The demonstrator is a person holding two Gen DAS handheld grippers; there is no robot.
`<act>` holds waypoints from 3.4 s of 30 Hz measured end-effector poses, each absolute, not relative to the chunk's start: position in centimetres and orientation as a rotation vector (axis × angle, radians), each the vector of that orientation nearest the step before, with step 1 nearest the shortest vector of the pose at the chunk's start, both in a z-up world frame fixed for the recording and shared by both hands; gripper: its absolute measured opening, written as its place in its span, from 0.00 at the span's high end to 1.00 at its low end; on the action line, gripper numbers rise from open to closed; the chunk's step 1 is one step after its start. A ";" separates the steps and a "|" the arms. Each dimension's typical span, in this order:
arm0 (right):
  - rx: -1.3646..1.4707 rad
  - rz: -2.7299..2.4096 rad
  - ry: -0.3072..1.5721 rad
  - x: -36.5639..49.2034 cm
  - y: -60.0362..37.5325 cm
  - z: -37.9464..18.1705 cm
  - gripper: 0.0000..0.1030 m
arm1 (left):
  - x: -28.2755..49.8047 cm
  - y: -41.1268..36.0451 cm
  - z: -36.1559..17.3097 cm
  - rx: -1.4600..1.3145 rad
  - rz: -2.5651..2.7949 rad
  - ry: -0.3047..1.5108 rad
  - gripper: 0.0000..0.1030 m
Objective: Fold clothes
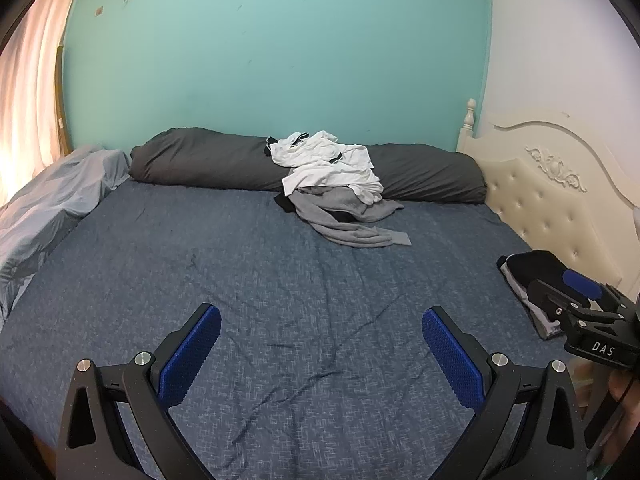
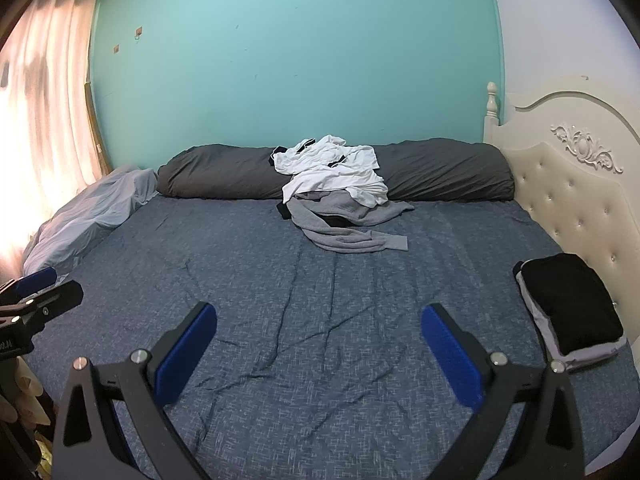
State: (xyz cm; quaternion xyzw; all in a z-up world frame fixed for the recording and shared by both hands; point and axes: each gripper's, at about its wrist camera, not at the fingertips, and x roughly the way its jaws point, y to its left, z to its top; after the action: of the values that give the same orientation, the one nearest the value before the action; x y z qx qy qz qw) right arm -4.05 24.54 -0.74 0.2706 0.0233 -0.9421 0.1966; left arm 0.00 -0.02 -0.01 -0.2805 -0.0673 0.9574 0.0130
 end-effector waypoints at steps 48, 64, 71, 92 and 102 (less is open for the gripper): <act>0.768 -2.626 0.065 -4.0 24.8 -0.9 0.00 | -0.5 0.6 -0.6 -0.892 2.994 -0.182 0.00; 0.764 -2.612 0.066 -4.1 25.1 -0.9 0.00 | -0.5 0.9 -0.6 -0.895 2.995 -0.177 0.00; 0.765 -2.608 0.066 -4.3 25.1 -0.8 0.00 | -0.7 1.2 -0.4 -0.897 2.995 -0.173 0.00; 0.811 -2.553 0.040 -7.8 25.7 -2.8 0.00 | -4.7 1.0 -1.3 -0.906 3.039 -0.176 0.00; 0.830 -2.537 0.044 -13.6 25.1 -5.7 0.00 | -10.8 0.3 -3.0 -0.915 3.066 -0.174 0.00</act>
State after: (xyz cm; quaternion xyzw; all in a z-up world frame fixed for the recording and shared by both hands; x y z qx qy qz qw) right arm -13.58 25.07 -5.69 0.3022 0.0160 -0.9240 0.2337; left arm -10.80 0.28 -2.98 -0.2853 -0.0543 0.9564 -0.0313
